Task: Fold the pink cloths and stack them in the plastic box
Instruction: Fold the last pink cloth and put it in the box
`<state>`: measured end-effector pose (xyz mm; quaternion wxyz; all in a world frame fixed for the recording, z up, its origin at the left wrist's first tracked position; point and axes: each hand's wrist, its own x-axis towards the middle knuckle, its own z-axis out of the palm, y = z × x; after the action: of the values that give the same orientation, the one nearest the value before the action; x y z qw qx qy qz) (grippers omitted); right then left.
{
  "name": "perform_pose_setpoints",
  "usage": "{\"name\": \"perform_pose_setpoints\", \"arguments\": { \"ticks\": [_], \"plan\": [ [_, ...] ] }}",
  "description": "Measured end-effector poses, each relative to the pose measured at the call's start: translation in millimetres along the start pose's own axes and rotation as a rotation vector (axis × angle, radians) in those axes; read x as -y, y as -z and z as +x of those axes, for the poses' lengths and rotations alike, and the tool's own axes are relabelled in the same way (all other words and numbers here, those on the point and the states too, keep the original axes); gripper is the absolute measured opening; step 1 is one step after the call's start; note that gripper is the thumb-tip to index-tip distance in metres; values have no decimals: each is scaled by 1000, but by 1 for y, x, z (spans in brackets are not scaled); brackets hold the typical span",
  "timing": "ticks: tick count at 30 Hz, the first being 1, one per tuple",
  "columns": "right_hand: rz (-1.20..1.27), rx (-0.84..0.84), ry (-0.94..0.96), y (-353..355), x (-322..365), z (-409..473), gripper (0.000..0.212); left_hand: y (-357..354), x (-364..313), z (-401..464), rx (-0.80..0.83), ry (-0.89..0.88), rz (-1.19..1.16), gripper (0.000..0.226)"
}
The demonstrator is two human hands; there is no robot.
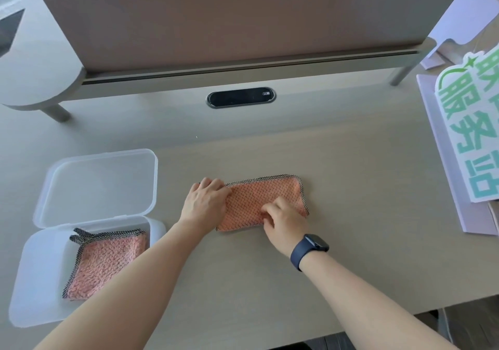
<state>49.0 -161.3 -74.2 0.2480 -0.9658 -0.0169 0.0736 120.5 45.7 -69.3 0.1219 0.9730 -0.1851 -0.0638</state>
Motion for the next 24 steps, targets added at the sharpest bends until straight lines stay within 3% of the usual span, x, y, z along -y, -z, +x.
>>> {"name": "perform_pose_setpoints", "arguments": {
  "ticks": [10, 20, 24],
  "plan": [
    [-125, -41, 149, 14, -15, 12, 21, 11, -13, -54, 66, 5, -154, 13],
    [-157, 211, 126, 19, -20, 9, 51, -1, -44, -84, 112, -107, -203, 14],
    [-72, 24, 269, 23, -17, -14, 42, -4, -48, -91, 66, -142, -190, 13]
  ]
}}
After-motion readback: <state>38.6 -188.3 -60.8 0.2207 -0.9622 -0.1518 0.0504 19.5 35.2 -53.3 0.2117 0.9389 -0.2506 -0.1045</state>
